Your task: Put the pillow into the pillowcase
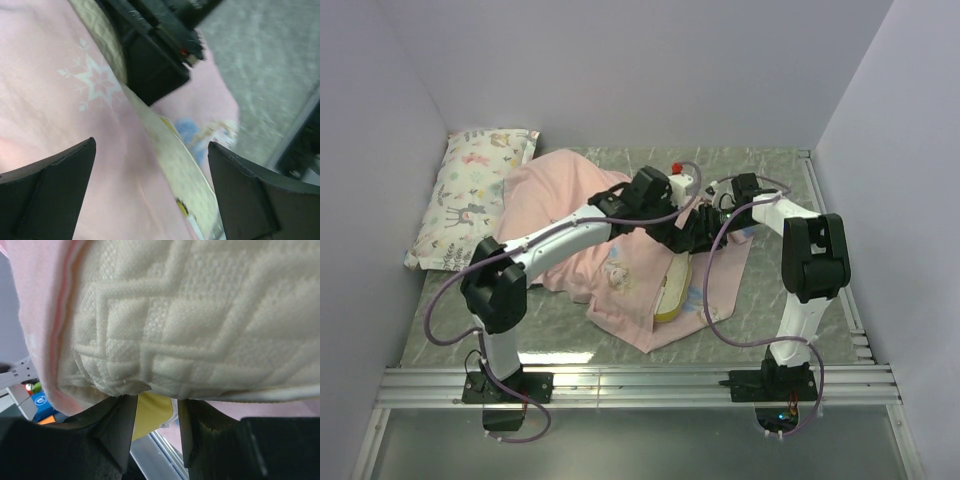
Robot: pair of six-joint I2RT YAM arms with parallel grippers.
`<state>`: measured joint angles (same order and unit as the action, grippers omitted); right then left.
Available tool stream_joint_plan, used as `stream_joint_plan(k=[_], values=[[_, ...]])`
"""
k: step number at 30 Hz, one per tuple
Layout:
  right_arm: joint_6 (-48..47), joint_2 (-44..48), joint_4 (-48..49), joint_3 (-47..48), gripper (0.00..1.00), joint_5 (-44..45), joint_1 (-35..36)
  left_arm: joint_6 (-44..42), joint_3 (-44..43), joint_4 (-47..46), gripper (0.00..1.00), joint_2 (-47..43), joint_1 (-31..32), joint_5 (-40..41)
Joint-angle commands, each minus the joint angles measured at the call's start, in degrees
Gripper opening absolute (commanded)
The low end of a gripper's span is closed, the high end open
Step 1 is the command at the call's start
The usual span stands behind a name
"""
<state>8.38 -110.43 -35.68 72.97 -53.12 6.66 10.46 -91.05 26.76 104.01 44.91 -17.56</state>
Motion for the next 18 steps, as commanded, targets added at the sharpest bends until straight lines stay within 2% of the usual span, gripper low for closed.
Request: stream_joint_plan(k=[1, 8, 14, 15, 16, 17, 18], values=[[2.07, 3.99, 2.63, -0.81, 0.44, -5.14, 1.17, 2.1, 0.6, -3.2, 0.99, 2.78, 3.34, 15.17], [6.38, 7.68, 8.78, -2.83, 0.4, -10.33, 1.17, 2.55, 3.77, -10.06, 0.99, 6.2, 6.86, 22.82], [8.76, 9.53, 10.98, -3.27, 0.36, -12.35, 1.25, 4.56, 3.24, -8.93, 0.97, 10.77, 7.3, 27.22], [8.58, 9.79, 10.72, -3.36, 0.36, -12.27, 1.17, 4.66, 2.89, -8.23, 0.92, 12.0, 7.21, 28.1], [8.23, 10.15, 10.29, -3.45, 0.35, -11.92, 1.17, 4.66, 2.72, -7.78, 0.79, 12.53, 7.13, 28.11], [6.84, 10.76, 8.54, -3.62, 0.35, -10.78, 1.08, 5.09, 2.72, -7.17, 0.71, 12.88, 6.26, 27.67], [5.69, 11.2, 7.31, -3.71, 0.35, -9.38, 0.56, 5.36, 2.98, -7.16, 0.55, 13.06, 5.55, 26.63]])
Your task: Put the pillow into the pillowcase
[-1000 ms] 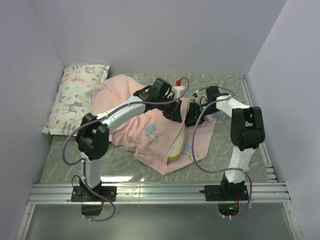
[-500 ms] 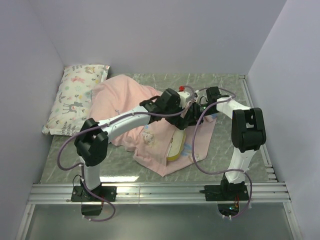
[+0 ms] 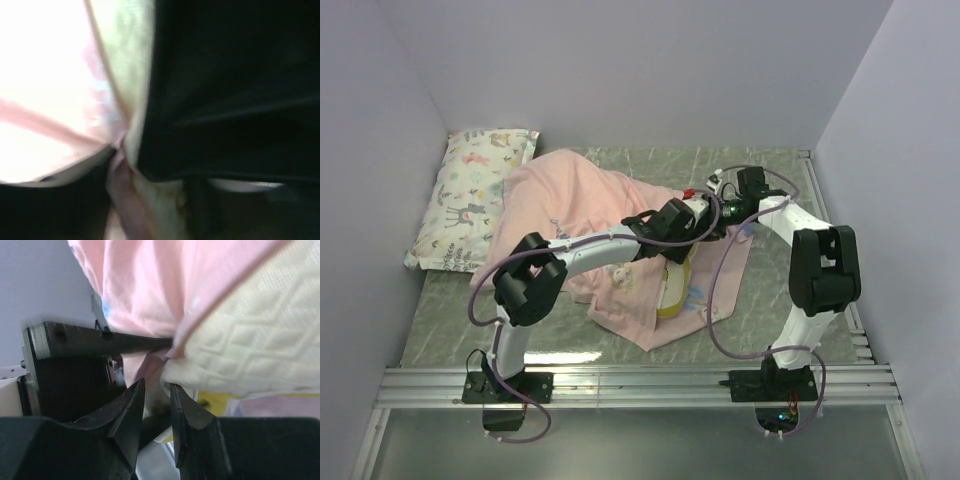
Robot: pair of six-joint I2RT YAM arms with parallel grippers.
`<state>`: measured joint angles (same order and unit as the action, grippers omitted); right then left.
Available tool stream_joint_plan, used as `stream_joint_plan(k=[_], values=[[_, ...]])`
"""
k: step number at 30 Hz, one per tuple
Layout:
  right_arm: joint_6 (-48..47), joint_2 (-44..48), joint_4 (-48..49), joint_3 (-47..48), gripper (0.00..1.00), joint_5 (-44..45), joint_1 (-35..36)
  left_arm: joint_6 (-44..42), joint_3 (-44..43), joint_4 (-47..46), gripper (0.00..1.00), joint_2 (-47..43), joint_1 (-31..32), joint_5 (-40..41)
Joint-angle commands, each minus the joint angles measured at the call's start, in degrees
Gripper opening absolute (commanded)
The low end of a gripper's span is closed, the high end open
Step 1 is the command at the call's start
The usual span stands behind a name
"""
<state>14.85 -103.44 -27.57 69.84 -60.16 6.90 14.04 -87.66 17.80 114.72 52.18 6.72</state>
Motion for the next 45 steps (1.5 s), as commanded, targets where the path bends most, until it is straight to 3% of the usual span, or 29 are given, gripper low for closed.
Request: stream_joint_plan(k=[1, 3, 4, 6, 7, 8, 10, 11, 14, 15, 16, 17, 21, 25, 29, 33, 36, 42, 45], values=[[-1.83, 4.56, -2.03, -0.76, 0.34, 1.5, -0.3, 1.95, -0.5, 1.97, 0.47, 2.44, -2.34, 1.03], [-3.16, 6.49, -3.54, -2.07, 0.34, 5.13, -1.88, 2.13, -1.02, 3.29, 0.32, 2.88, -4.62, -1.26], [-3.77, 7.28, -3.54, -2.6, 0.34, 7.32, -3.8, 1.61, -1.02, 3.64, 0.23, 2.88, -5.59, -6.06], [-4.48, 9.56, -4.24, -3.22, 0.37, 8.39, -5.31, 1.69, -0.41, 3.47, 0.16, 2.45, -8.93, -10.65], [-4.74, 10.18, -4.85, -2.87, 0.39, 9.35, -6.01, 1.78, -0.41, 3.47, 0.05, 2.44, -10.16, -14.16], [-4.66, 11.23, -6.69, -1.48, 0.4, 13.45, -6.71, 2.21, -0.58, 3.64, 0.0, 2.27, -12.78, -21.07], [-4.22, 12.55, -7.84, -0.33, 0.45, 18.12, -6.63, 4.14, 0.11, 0.67, 0.0, 1.13, -15.96, -30.31], [-3.35, 13.86, -8.46, 0.2, 0.51, 23.46, -8.2, 7.89, 2.9, -2.83, 0.0, -0.44, -19.89, -42.98], [-2.55, 14.41, -8.99, 0.64, 0.57, 29.38, -7.69, 20.46, 8.36, -20.31, 0.0, -2.21, -24.57, -62.44], [-2.2, 13.97, -9.25, 0.73, 0.57, 30.53, -7.43, 23.63, 9.86, -23.83, 0.0, -2.83, -25.19, -64.79], [-1.24, 12.49, -9.69, 1.6, 0.57, 31.59, -7.16, 33.32, 12.31, -39.96, 0.0, -3.53, -25.46, -67.77], [-0.88, 11.78, -9.61, 1.96, 0.56, 31.94, -5.68, 37.51, 16.08, -46.3, 0.0, -4.32, -25.38, -69.37], [3.33, 8.52, -7.15, 3.54, 0.57, 32.22, -2.86, 55.17, 19.89, -69.71, 0.01, -3.01, -25.2, -72.02], [7.89, 3.78, -3.74, 5.48, 0.59, 32.82, 0.74, 58.89, 19.72, -75.45, 0.0, -0.73, -25.29, -71.24], [13.44, 0.7, 2.51, 3.55, 0.6, 35.19, 3.29, 67.68, 19.72, -87.73, 0.0, 2.61, -25.29, -70.09], [20.63, 0.43, 9.45, -0.75, 0.6, 38.1, 6.11, 68.13, 19.19, -87.93, 0.01, 3.14, -25.29, -69.91], [24.25, -0.18, 14.21, -2.87, 0.61, 38.01, 8.39, 71.98, 19.98, -93.1, 0.0, 4.28, -25.29, -69.56], [30.21, -3.61, 21.85, -6.37, 0.63, 32.76, 11.38, 79.81, 20.25, -101.2, 0.0, 7.54, -25.55, -67.46], [36.18, -2.74, 33.26, -12.68, 0.66, 29.49, 11.47, 81.75, 20.16, -103.23, 0.01, 7.71, -25.82, -66.4]])
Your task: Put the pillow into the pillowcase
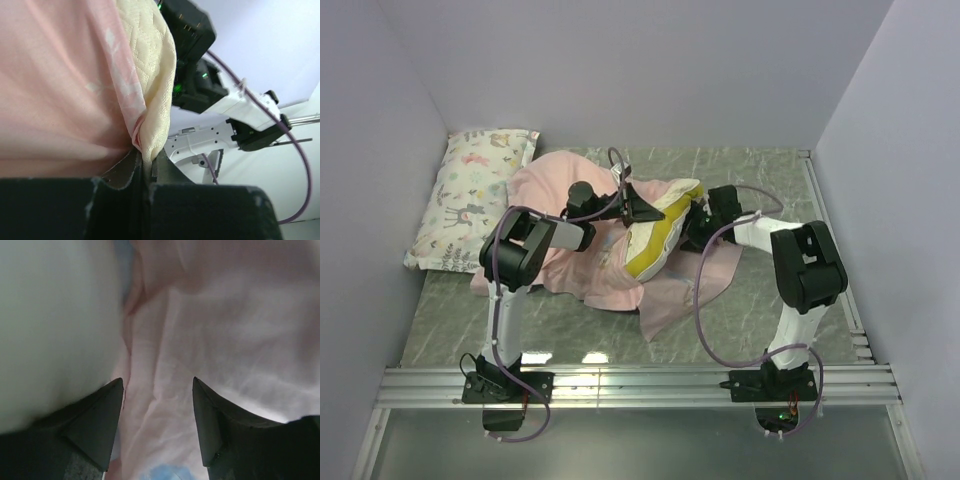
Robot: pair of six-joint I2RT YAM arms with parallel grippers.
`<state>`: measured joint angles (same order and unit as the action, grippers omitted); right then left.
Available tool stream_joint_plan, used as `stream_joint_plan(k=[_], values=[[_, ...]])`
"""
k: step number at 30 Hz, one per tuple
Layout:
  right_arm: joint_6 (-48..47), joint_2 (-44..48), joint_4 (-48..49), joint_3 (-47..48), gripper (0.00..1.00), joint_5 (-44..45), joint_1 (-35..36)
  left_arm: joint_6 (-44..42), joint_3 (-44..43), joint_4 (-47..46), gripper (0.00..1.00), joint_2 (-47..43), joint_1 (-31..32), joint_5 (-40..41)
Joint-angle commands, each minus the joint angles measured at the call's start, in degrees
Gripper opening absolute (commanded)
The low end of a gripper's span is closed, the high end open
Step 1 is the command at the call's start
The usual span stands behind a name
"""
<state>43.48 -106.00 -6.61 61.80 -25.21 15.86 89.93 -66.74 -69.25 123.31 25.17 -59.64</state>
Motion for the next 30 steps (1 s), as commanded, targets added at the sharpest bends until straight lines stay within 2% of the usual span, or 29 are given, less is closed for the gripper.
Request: stream_joint_plan(k=[1, 3, 4, 6, 10, 11, 12, 14, 17, 18, 20, 21, 23, 24, 26, 30], values=[[8.45, -0.35, 16.85, -5.54, 0.67, -5.37, 2.86, 6.39, -0.85, -17.31, 0.0, -0.7, 1.2, 0.05], [11.68, -2.1, 21.53, -6.86, 0.63, -7.12, 3.39, 7.62, -1.02, -18.37, 0.0, -0.35, 1.2, 0.31], [14.41, -3.07, 29.12, -7.56, 0.49, -11.05, 3.48, 7.8, -1.2, -18.63, 0.0, -0.09, 1.2, 0.48], [20.2, -4.22, 37.25, -9.49, 0.42, -13.8, 3.74, 8.5, -1.02, -19.42, 0.0, 0.18, 1.29, 0.57], [27.25, -5.18, 48.95, -9.42, 0.4, -16.52, 4.09, 8.77, 0.11, -20.04, 0.0, 0.09, 1.2, 0.4], [27.79, -5.71, 48.71, -8.63, 0.4, -16.45, 4.27, 8.68, 0.29, -19.96, 0.0, 0.01, 1.2, 0.49], [25.97, -6.06, 41.49, -6.1, 0.44, -15.23, 4.44, 8.51, 0.73, -19.87, 0.0, -0.08, 1.2, 0.75], [23.24, -6.5, 38.18, -4.68, 0.5, -10.33, 5.5, 8.33, 0.47, -19.61, 0.0, -0.08, 1.29, 0.75], [23.41, -10.44, 34.4, -2.49, 0.52, -6.01, 6.73, 7.02, 0.56, -17.76, 0.0, -0.61, 1.11, 0.93], [22.44, -10.89, 29.34, -1.78, 0.48, -4.51, 6.99, 6.58, 1.08, -16.71, 0.0, -0.87, 1.11, 0.93], [20.77, -11.6, 26.22, -0.81, 0.43, -1.61, 7.7, 5.53, 1.78, -15.13, 0.0, -1.84, 0.94, 1.01], [21.55, -12.39, 26.73, -0.8, 0.23, -1.94, 7.61, 4.82, 2.75, -14.6, 0.0, -2.28, 0.67, 1.01], [20.87, -12.83, 23.42, 1.2, 0.0, -1.34, 7.52, 4.03, 3.8, -13.81, 0.0, -3.07, 0.32, 1.19], [19.2, -12.66, 16.87, 2.35, 0.0, 1.54, 7.43, 3.42, 4.85, -12.93, 0.0, -3.85, -0.38, 1.36], [14.55, -10.56, 10.25, 3.5, 0.0, 4.45, 6.13, 1.58, 5.74, -10.12, 0.0, -4.47, -1.08, 1.8], [7.25, -3.27, -2.75, -0.36, 0.0, 9.64, 1.3, -0.98, 6.71, -7.31, 0.0, -6.14, -3.37, 3.12]])
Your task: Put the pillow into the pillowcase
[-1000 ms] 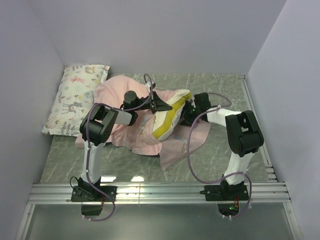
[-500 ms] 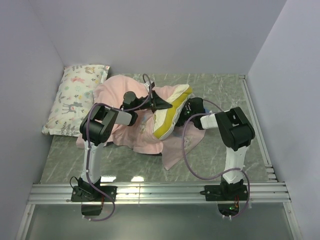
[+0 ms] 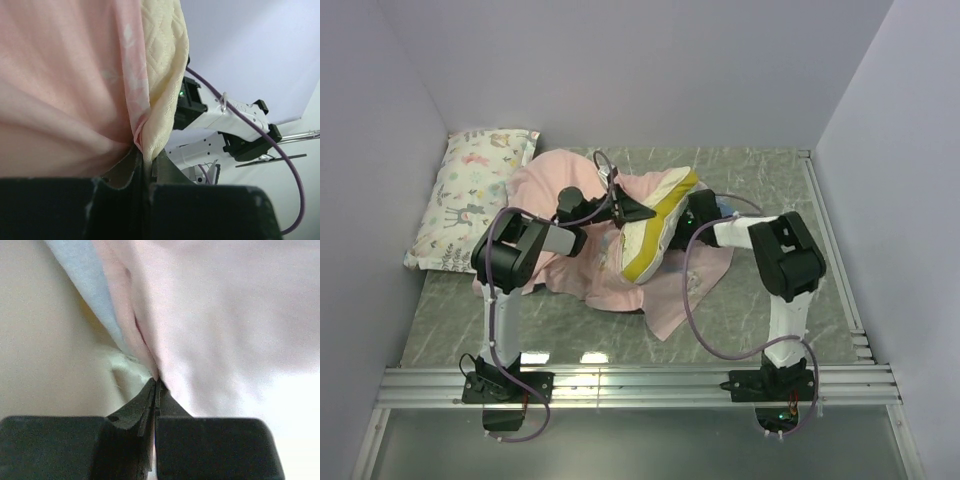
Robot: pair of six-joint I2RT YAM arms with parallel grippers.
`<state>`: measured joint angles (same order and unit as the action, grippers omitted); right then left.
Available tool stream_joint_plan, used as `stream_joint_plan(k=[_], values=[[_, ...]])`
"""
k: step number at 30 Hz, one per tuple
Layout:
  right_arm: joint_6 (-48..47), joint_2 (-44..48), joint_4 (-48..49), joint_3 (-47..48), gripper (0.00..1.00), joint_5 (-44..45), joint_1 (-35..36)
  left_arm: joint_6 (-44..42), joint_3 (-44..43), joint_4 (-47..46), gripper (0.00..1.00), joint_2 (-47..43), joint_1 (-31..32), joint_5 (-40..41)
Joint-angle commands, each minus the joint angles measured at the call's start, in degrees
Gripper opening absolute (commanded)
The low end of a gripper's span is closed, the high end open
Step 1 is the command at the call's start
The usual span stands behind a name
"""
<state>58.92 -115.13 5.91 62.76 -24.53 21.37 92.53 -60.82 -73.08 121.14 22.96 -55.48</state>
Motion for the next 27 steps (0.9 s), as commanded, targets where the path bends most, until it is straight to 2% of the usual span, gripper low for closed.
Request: stream_joint_plan(k=[1, 4, 5, 6, 7, 10, 12, 15, 17, 19, 20, 21, 24, 27], values=[[-9.77, 7.19, -17.4, -1.94, 0.0, 10.72, -5.62, -4.2, 0.87, -2.87, 0.0, -4.24, -1.42, -0.77], [-17.32, 10.45, -25.41, -3.17, 0.0, 15.81, -10.46, -6.66, 1.23, -0.05, 0.0, -4.95, -2.04, 0.28], [-21.95, 11.32, -25.51, -3.43, 0.0, 13.05, -11.68, -7.18, 1.14, 0.74, 0.0, -4.78, -2.13, 0.38], [-22.78, 11.59, -28.64, -3.09, 0.0, 12.5, -12.48, -7.54, 1.23, 1.18, 0.01, -4.77, -2.13, 0.55], [-22.62, 12.21, -30.94, -2.04, 0.0, 15.97, -12.75, -7.89, 1.14, 1.62, 0.0, -4.77, -2.13, 0.73], [-26.57, 13.44, -33.76, 0.25, 0.0, 16.45, -13.19, -9.12, 0.96, 3.38, 0.0, -4.42, -2.04, 0.38], [-28.94, 13.62, -35.0, 2.45, 0.0, 13.99, -13.37, -10.09, 1.05, 4.34, 0.0, -4.42, -1.95, 0.38], [-32.01, 15.37, -31.59, 2.8, 0.02, 8.12, -12.75, -11.32, 1.58, 5.23, 0.0, -4.07, -1.17, -0.06], [-33.68, 17.3, -30.79, 3.33, 0.1, 6.26, -11.53, -11.67, 1.75, 5.58, 0.0, -3.81, -0.64, -0.15], [-32.82, 20.54, -28.51, 2.63, 0.33, 4.32, -11.17, -11.67, 1.75, 5.58, 0.0, -3.55, -0.29, -0.24], [-32.64, 21.61, -27.54, 1.58, 0.47, 4.23, -10.56, -11.5, 1.49, 5.32, 0.0, -3.37, -0.02, -0.33], [-32.55, 22.49, -26.4, 1.31, 0.53, 5.28, -10.03, -11.32, 1.32, 5.05, 0.0, -3.11, 0.15, -0.41], [-33.25, 23.46, -26.12, 1.92, 0.55, 7.21, -8.19, -11.06, 0.7, 4.88, 0.0, -2.93, 0.42, -0.68], [-32.81, 20.83, -26.91, 3.68, 0.62, 9.59, -6.87, -11.06, 0.7, 4.79, 0.0, -2.76, 0.59, -0.59]])
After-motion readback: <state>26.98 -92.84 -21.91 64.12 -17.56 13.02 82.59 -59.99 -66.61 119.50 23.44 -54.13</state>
